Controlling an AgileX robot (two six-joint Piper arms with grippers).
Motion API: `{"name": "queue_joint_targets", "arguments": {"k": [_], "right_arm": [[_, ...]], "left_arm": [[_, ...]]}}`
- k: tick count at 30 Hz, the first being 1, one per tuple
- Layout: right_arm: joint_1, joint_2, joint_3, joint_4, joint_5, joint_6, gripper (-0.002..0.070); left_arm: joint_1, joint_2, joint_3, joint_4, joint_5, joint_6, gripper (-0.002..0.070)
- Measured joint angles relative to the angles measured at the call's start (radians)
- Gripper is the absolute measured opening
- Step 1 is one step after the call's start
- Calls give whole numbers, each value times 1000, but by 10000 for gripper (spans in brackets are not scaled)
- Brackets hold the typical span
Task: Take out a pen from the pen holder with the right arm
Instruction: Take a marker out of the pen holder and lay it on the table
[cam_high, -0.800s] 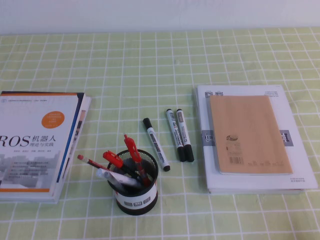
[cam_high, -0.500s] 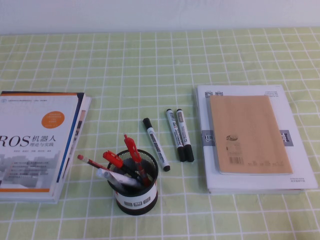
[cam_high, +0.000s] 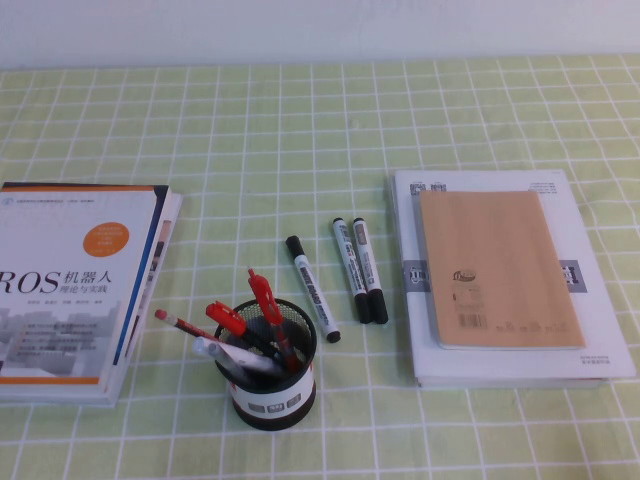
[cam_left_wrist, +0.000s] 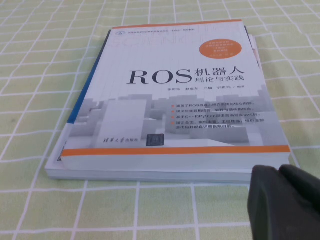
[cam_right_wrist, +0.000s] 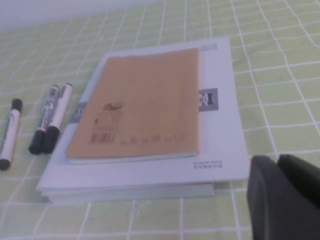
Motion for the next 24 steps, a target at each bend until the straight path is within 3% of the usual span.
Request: {"name": "queue_joint_targets", "arguments": {"k": [15,24], "right_arm": [[0,0,0,432,-135,0,-13],[0,0,0,497,-182,-2,-13]], "left_arm": [[0,0,0,0,0,0,-6],[0,0,0,0,0,0,-6]]}}
